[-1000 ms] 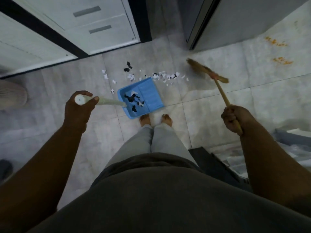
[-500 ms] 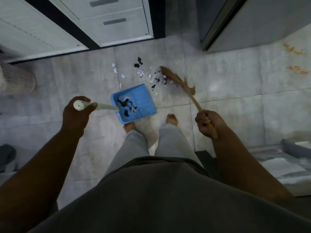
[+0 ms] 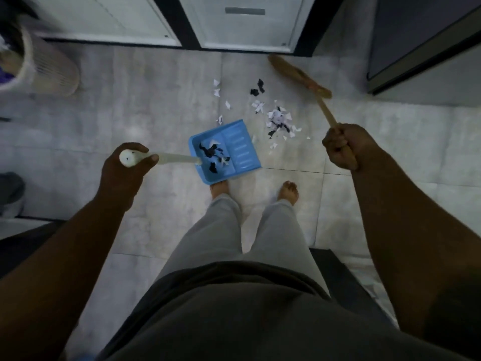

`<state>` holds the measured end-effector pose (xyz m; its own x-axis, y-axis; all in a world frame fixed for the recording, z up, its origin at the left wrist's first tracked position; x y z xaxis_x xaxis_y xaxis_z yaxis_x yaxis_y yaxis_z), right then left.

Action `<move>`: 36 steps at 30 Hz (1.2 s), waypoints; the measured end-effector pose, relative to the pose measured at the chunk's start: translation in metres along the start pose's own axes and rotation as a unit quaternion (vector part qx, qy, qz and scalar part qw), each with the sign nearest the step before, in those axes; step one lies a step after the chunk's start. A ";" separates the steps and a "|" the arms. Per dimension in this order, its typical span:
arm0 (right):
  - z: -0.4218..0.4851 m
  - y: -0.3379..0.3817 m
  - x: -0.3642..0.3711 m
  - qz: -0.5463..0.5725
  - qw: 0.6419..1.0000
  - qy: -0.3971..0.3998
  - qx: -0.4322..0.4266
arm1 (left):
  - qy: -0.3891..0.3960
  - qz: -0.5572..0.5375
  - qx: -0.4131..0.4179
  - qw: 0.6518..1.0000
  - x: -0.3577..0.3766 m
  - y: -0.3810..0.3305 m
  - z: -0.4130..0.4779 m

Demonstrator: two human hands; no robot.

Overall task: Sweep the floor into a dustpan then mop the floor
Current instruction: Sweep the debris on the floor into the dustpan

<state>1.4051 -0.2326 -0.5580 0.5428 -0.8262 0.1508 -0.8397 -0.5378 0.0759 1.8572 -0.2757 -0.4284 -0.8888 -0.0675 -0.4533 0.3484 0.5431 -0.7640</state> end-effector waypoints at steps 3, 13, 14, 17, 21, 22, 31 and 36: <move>0.027 -0.015 0.049 -0.040 0.999 0.001 0.008 | -0.015 0.015 -0.011 1.000 -0.025 0.015 0.013; -0.011 -0.086 0.037 -0.202 0.976 -0.067 0.034 | -0.065 -0.039 -0.019 0.997 -0.093 0.043 0.045; -0.019 -0.087 0.037 -0.204 0.976 -0.066 0.036 | -0.071 -0.038 -0.021 0.997 -0.099 0.046 0.047; -0.028 -0.081 0.063 -0.241 0.969 -0.056 0.016 | -0.094 -0.039 -0.034 0.994 -0.117 0.060 0.048; -0.001 -0.076 0.141 -0.275 0.961 -0.022 -0.017 | -0.108 -0.059 -0.053 0.991 -0.136 0.082 0.043; 0.009 -0.077 0.161 -0.281 0.959 -0.017 -0.019 | -0.109 -0.064 -0.060 0.990 -0.140 0.088 0.041; 0.062 -0.121 0.207 -0.371 0.927 -0.025 0.038 | -0.134 -0.084 -0.105 0.982 -0.170 0.130 0.021; 0.042 -0.119 0.131 -0.483 0.871 -0.085 0.024 | -0.148 -0.094 -0.113 0.978 -0.168 0.135 0.007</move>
<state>1.5771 -0.2838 -0.5885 0.9940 0.0060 -0.1097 0.0109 -0.9989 0.0445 2.0554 -0.1975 -0.4587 -0.7943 -0.4051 -0.4527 0.0824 0.6664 -0.7410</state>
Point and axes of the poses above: each hand's wrist, its own z-axis towards the middle knuckle, its own x-axis out of the palm, y = z × x, the point moved 10 cm from there along z, towards the middle knuckle, and after that the axes turned 8 degrees about -y, right-handed, at the moved point
